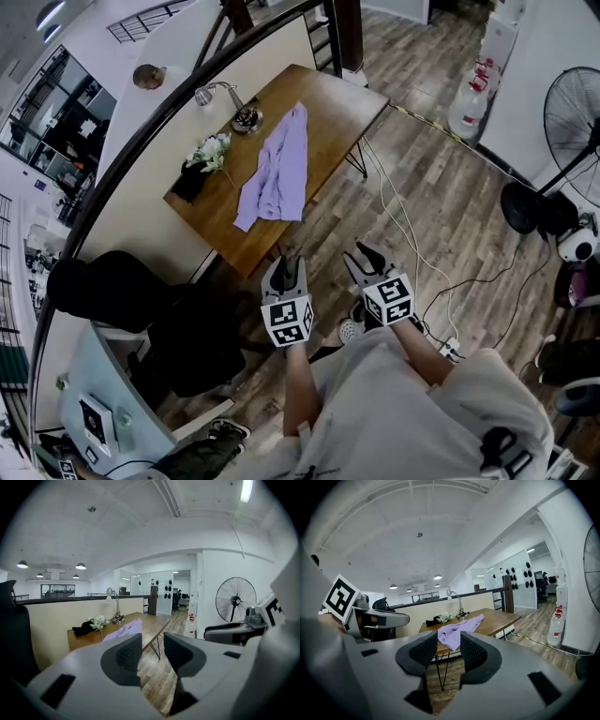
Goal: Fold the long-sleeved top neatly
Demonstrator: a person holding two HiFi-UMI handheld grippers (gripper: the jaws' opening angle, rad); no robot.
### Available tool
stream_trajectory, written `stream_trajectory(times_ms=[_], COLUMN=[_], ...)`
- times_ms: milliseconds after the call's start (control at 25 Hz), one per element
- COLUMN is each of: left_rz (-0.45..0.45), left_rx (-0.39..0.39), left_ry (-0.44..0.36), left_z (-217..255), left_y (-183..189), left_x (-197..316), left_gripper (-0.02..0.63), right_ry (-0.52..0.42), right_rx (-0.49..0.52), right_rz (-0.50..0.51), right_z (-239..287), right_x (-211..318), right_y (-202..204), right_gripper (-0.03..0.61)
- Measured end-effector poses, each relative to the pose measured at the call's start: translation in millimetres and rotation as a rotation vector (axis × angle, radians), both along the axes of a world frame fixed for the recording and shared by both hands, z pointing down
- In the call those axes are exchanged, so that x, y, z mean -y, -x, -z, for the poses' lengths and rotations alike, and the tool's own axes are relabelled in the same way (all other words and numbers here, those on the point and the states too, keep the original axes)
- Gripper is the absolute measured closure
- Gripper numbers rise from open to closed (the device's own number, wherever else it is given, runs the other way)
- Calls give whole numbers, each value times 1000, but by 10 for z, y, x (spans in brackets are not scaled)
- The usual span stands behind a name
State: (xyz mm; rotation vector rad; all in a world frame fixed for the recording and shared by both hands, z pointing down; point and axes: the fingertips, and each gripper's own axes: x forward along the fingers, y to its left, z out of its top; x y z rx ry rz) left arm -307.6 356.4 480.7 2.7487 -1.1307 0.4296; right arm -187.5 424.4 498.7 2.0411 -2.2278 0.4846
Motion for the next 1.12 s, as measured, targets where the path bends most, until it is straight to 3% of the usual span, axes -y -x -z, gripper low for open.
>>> stream_trajectory(times_ms=[440, 640, 1120], left_rz=[29, 44, 32], left_rx=[-38, -143, -102], left_ry=[53, 123, 119], left_z=[-129, -181, -258], left_y=[-104, -245, -983], left_x=[101, 259, 926], left_gripper=[443, 445, 448], right_ry=[110, 138, 117], right_rx=[-3, 18, 31], right_rz=[37, 39, 67], right_z=[-327, -403, -401], right_x=[-1, 155, 989], right_y=[-92, -252, -1011], right_gripper=[362, 354, 347])
